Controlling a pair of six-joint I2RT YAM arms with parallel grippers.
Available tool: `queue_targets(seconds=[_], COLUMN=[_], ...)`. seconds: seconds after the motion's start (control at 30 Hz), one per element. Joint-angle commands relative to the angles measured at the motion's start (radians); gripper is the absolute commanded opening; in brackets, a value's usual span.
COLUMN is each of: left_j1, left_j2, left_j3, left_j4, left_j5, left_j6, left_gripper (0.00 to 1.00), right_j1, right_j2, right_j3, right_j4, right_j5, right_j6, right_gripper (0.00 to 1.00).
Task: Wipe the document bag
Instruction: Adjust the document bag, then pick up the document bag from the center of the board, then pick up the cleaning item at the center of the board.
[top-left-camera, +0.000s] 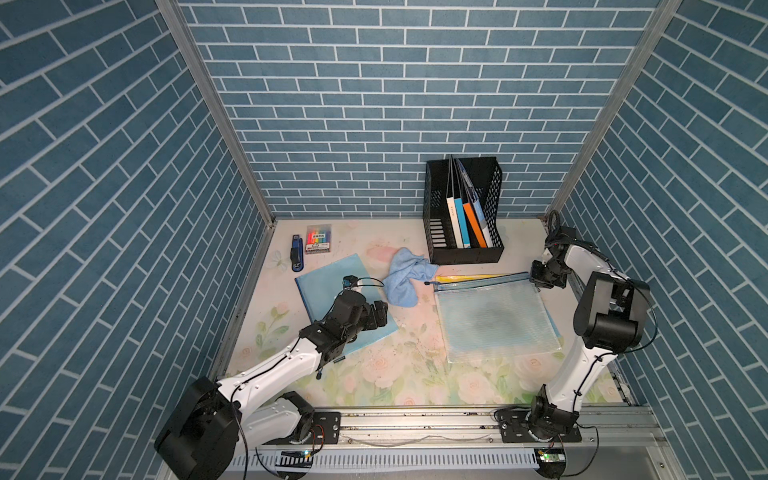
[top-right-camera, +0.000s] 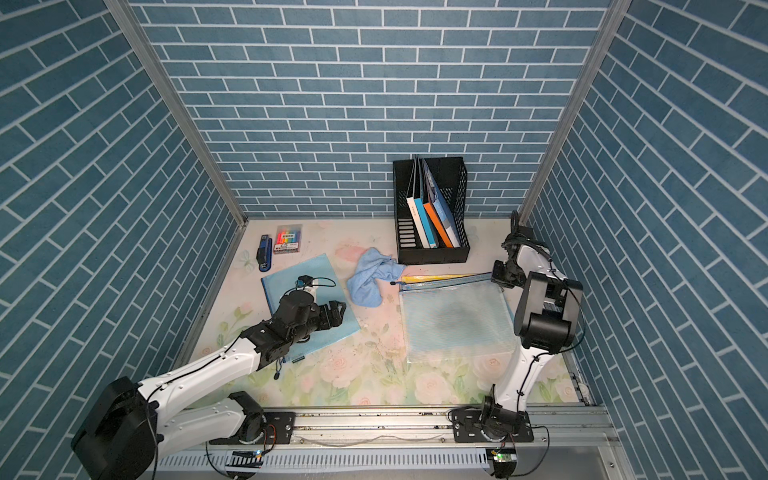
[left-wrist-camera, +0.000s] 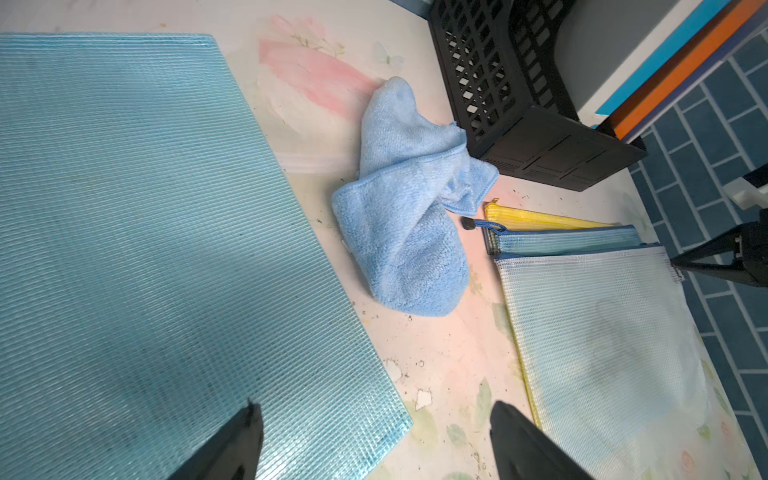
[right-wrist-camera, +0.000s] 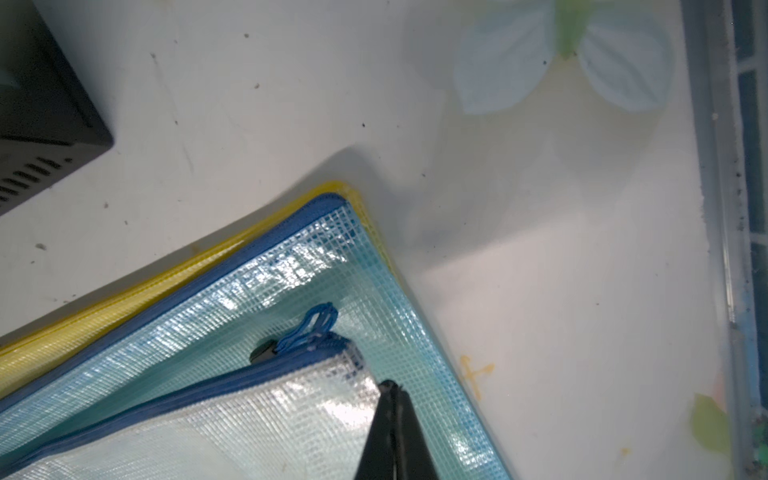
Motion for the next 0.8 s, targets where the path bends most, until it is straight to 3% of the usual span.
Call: queue_targets(seconds=[0.0,0.07,0.23,0.27,0.47,0.77], left_j1=[0.049,0.093,0.262,0.309,0.561,0.723], left_j2=[-0.044,-0.080,-0.197,-0.223,-0.300,-0.133], left_j3=[0.002,0.003,-0.034,-0.054,-0.154,-0.213], left_j4=[-0.104,-0.154,-0.268,-0.284,-0.303,-0.133], left_j5=[-0.046,-0.058,-0.025,-0.006,0.115,0.190], left_j6=[-0.040,-0.074,-0.132,-0.137,-0.119,-0.081], left_gripper=[0.91,0.91,0.91,0.91,0.91,0.88], right_j1=[-0.001,0.001,0.048,0.070,0.248,0.560], right_j2=[-0.066,-0.137,-0.240,-0.261,-0.395,-0.460], right_j3=[-0.021,-0.042,-0.014,-0.014,-0.086,-0.183], right_j4=[0.039,0.081,0.077,0.078,0.147,0.317], right_j5=[0.021,0.011,0.023,0.034,0.049,-0.025], right_j6=[-0.009,-0.011,-0.022,-0.026,-0.026,0.001], right_gripper=[0.51,0.66,0.82,0.95,0.96,0.93])
